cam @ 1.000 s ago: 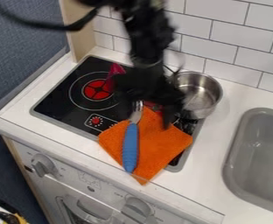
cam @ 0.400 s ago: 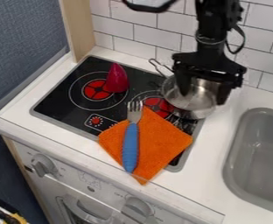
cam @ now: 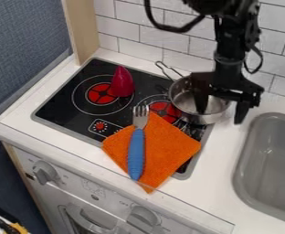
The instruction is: Moved the pan to the left bottom of stove
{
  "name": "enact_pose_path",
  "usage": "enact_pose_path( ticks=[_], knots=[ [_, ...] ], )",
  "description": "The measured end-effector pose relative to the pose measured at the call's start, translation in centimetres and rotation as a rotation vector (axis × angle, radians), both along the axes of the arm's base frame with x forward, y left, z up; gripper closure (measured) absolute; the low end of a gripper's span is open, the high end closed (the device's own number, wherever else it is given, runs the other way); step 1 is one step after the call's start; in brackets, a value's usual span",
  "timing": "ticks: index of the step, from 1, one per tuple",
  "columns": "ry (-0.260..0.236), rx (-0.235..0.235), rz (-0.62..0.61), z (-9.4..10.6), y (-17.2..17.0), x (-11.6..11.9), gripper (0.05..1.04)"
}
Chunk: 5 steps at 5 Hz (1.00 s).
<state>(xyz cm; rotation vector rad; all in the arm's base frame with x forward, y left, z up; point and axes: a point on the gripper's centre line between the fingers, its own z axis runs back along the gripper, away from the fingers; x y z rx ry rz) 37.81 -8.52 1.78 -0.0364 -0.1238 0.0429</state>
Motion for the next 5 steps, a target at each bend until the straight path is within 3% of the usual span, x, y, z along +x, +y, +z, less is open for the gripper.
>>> enact_pose_path(
  ticks=[2,3,4,5],
  knots=[
    [-0.012,0.006,-0.014,-0.2,-0.1,0.1,0.698],
    [-0.014,0.015,-0.016,-0.2,0.1,0.1,0.912],
    [-0.005,0.014,-0.027,-0.2,0.0,-0.1,0.993],
    [-0.052,-0.008,-0.052,1.6,0.0,0.4,0.997]
  ],
)
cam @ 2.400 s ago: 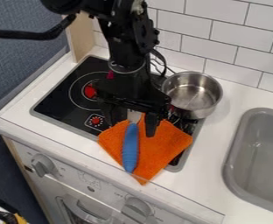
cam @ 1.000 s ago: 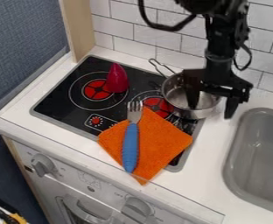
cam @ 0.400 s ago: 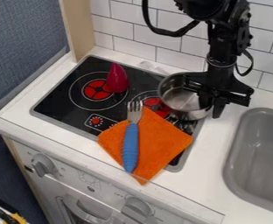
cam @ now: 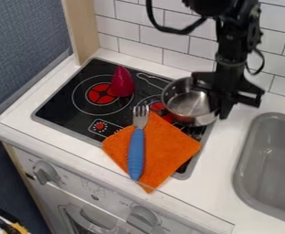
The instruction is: Moved the pan to the left bottom of stove
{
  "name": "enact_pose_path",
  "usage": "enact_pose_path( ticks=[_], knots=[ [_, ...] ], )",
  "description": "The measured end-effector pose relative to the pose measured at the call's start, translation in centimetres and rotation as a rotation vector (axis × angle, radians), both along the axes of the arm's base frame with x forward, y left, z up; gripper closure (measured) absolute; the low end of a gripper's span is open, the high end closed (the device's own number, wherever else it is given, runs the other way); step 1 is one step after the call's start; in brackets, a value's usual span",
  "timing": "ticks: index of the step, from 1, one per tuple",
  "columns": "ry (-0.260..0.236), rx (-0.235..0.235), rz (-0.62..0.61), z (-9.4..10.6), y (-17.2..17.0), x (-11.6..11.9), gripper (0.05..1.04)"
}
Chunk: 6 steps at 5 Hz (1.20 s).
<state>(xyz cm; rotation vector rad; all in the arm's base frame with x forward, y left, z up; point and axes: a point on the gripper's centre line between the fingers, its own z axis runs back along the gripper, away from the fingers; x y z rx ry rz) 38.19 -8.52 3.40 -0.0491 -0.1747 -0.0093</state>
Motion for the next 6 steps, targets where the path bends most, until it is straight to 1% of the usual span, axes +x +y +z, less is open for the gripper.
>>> enact_pose_path(
  ticks=[1,2,3,4,5,6],
  knots=[
    [-0.127,-0.042,-0.027,4.9,0.1,0.1,1.003],
    [-0.232,-0.061,-0.002,9.5,2.8,-2.9,1.003],
    [-0.183,-0.004,0.087,9.8,6.9,-7.3,1.003],
    [-0.086,0.078,0.214,7.8,11.4,-10.8,1.003],
    [-0.020,0.111,0.287,4.7,16.3,-12.7,1.003],
    [0.029,0.121,0.283,1.8,20.9,-12.4,1.003]
  ],
)
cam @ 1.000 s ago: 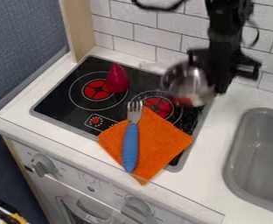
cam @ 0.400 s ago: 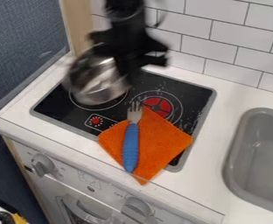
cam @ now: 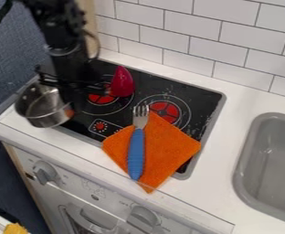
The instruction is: Moved the pan to the left bottom of stove
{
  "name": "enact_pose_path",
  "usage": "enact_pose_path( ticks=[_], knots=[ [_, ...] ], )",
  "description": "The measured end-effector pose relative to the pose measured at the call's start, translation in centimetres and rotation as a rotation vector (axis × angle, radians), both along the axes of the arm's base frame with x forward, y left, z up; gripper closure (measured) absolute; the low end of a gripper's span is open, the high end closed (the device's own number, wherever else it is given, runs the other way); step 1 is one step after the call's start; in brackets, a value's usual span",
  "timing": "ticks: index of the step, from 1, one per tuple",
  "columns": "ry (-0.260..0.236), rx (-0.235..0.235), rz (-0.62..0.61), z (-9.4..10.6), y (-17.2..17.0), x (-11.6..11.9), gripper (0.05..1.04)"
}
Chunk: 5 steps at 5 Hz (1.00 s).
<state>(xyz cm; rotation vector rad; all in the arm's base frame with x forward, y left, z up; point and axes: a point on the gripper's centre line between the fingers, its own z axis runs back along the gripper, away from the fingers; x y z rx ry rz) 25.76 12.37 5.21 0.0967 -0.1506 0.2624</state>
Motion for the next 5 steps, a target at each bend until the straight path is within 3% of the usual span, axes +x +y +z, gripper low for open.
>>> enact_pose_path(
  ticks=[2,4,5],
  knots=[
    [0.057,0.031,-0.038,-3.7,1.7,1.9,1.003],
    [0.067,0.052,-0.191,-3.6,-3.6,4.0,1.003],
    [0.086,0.061,-0.206,-3.6,-5.0,4.0,1.003]
  ],
)
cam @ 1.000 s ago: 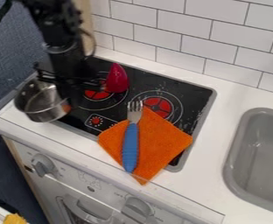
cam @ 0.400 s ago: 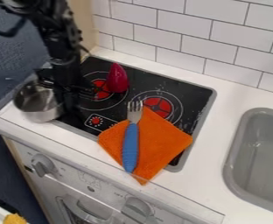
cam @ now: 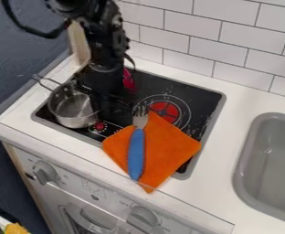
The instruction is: Moved the pan to the left bottom of stove
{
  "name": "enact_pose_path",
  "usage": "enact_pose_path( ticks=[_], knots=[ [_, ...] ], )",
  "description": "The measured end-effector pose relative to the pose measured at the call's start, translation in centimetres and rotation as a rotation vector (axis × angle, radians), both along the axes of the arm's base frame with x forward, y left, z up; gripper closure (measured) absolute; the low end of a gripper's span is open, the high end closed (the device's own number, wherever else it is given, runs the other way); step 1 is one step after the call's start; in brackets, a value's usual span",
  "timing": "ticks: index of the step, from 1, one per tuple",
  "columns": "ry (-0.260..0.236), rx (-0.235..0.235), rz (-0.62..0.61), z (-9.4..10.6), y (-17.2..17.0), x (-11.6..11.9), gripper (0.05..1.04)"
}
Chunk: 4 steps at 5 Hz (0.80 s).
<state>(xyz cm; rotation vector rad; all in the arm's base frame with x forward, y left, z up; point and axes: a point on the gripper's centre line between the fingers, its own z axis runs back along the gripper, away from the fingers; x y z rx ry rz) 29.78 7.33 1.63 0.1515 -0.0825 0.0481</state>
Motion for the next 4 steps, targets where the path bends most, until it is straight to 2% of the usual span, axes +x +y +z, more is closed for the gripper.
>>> enact_pose_path(
  ticks=[1,2,4],
  knots=[
    [0.005,0.000,0.033,0.0,0.0,-0.1,0.980],
    [0.030,-0.018,0.110,0.0,0.3,-0.7,0.807],
    [-0.099,0.020,0.077,4.6,-0.7,-0.4,0.226]
  ],
)
